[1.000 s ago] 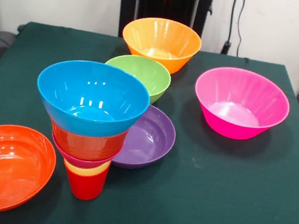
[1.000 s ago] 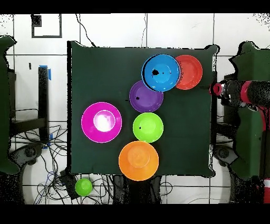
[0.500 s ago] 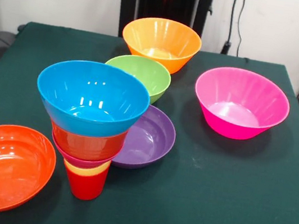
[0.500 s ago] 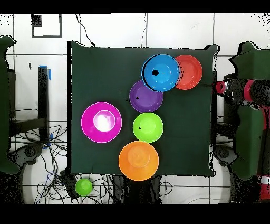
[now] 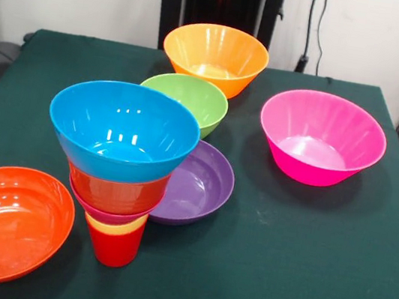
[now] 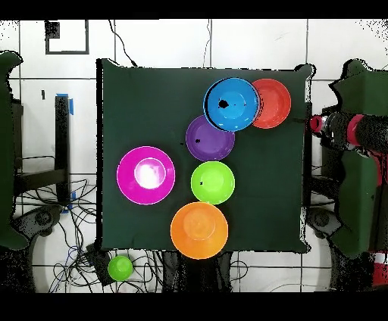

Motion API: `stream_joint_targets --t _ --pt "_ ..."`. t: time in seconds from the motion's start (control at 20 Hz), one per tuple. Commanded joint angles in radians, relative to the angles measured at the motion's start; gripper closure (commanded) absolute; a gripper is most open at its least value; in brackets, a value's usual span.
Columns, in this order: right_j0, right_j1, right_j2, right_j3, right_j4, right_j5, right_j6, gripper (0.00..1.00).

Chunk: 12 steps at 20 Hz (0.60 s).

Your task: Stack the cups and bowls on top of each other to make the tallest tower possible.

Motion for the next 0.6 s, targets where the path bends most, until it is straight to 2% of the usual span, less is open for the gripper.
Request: stream_joint_targets --t 0.05,0.35,0.6 --pt "0.023 -0.009 -0.075 0.098 -0.096 -0.157 -0.132 0.0" --pt "0.018 -0.056 -0.094 0.185 -0.103 -0.214 -0.078 0.0" --pt "0.019 -0.054 -0.108 0.218 -0.101 -0.264 -0.046 0.0"
